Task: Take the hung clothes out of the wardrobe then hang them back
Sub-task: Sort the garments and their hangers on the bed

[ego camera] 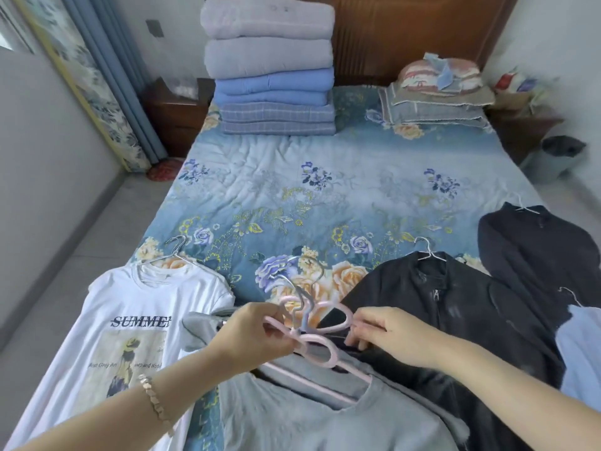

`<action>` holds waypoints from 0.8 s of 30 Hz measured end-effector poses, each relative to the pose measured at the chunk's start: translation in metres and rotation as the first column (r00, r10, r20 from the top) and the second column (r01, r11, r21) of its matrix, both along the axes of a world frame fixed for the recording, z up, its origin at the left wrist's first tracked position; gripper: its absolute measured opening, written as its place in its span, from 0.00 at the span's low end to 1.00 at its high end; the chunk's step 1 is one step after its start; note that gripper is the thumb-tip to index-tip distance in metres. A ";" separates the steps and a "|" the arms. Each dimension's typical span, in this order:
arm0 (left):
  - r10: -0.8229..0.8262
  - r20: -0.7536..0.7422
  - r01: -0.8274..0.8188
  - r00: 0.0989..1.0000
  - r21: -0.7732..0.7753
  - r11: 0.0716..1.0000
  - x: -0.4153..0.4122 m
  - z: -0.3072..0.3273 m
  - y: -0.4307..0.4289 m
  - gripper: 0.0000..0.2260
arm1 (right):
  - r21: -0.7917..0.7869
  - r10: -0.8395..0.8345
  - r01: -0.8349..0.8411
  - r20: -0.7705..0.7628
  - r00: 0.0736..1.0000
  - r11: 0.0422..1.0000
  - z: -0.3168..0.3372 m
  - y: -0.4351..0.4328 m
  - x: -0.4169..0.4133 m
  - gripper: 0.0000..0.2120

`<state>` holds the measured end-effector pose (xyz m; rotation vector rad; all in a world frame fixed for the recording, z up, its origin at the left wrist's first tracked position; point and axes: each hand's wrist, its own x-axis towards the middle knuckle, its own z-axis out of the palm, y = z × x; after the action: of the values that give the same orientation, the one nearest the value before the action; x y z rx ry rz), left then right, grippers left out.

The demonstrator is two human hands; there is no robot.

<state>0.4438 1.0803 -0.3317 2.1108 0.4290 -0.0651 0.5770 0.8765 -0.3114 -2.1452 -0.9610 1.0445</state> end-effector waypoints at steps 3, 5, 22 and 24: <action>0.105 0.038 -0.105 0.994 0.016 0.994 -0.001 0.028 -0.004 0.13 | 0.028 -0.106 0.105 0.025 0.994 0.994 0.010 -0.008 -0.019 0.13; 0.114 0.089 -0.120 0.989 0.066 0.991 0.000 0.044 -0.007 0.13 | 0.070 -0.172 0.169 0.048 0.984 0.983 0.023 -0.010 -0.026 0.16; 0.026 0.170 -0.043 0.985 0.094 0.995 -0.044 0.080 -0.005 0.24 | 0.091 -0.045 0.007 0.424 0.904 0.996 0.064 -0.023 -0.068 0.08; 0.022 0.099 -0.036 0.995 0.144 0.989 -0.049 0.081 -0.005 0.24 | 0.115 -0.029 -0.018 0.396 0.918 0.993 0.062 -0.027 -0.068 0.05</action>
<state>0.3949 1.0754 -0.2509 2.2396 0.4167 0.0874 0.5090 0.8491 -0.2499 -2.3040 -1.1654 0.5373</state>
